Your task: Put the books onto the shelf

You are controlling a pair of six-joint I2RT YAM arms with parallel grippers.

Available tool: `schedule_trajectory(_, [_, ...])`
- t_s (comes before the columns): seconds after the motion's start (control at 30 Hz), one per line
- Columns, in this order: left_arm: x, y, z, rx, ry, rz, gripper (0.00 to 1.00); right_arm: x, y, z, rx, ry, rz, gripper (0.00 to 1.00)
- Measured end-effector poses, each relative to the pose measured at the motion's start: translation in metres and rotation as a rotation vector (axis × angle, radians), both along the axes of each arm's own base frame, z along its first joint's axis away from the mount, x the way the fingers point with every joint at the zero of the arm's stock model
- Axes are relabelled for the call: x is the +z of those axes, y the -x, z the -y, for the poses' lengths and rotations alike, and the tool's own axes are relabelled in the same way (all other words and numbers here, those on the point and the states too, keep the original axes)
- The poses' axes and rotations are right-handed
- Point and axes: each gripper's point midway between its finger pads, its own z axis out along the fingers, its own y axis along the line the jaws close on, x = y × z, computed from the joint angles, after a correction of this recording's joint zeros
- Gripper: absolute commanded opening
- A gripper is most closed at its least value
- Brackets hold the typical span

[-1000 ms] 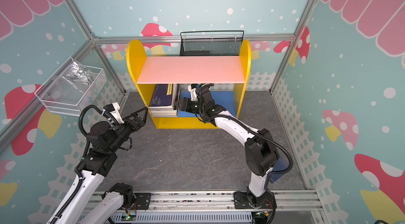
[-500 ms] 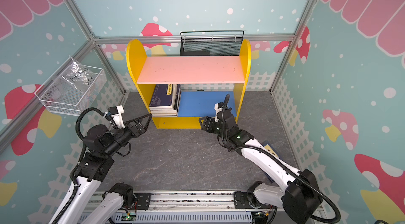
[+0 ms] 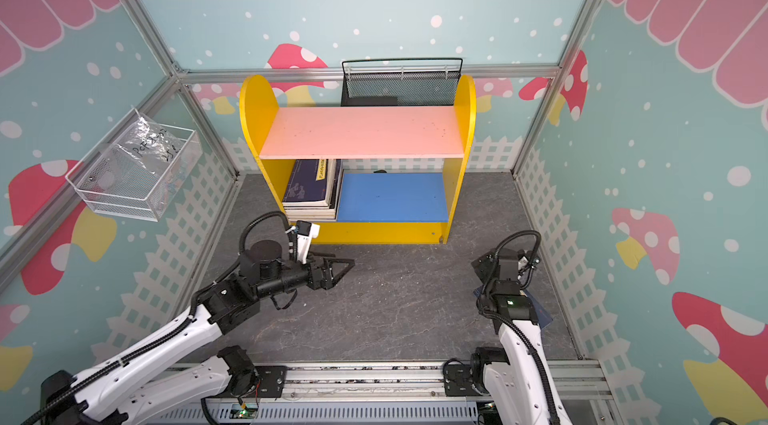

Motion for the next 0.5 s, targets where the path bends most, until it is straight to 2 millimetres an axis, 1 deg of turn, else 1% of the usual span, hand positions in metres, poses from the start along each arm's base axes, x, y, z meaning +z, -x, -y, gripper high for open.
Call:
schedule_trajectory(0.07, [-0.008, -0.002, 0.013, -0.024, -0.005, -0.011, 0.99, -0.004, 0.011, 0.025, -0.086, 0.025, -0.032, 0.86])
schedule_trajectory(0.13, [-0.012, -0.004, 0.021, -0.039, -0.004, -0.011, 0.99, -0.010, 0.023, 0.049, -0.171, 0.042, -0.076, 0.87])
schedule_trajectory(0.2, [-0.014, -0.004, 0.029, -0.053, 0.004, -0.008, 0.99, -0.019, 0.040, 0.076, -0.275, 0.045, -0.133, 0.87])
schedule_trajectory(0.3, [-0.010, -0.005, 0.034, -0.064, 0.026, 0.002, 0.99, -0.032, 0.070, 0.110, -0.413, 0.047, -0.211, 0.87])
schedule_trajectory(0.43, [-0.004, -0.006, 0.036, -0.068, 0.049, 0.014, 0.99, -0.040, 0.103, 0.137, -0.528, 0.058, -0.270, 0.87])
schedule_trajectory(0.5, [-0.004, -0.007, 0.038, -0.071, 0.052, 0.015, 0.99, -0.045, 0.113, 0.146, -0.560, 0.060, -0.289, 0.86])
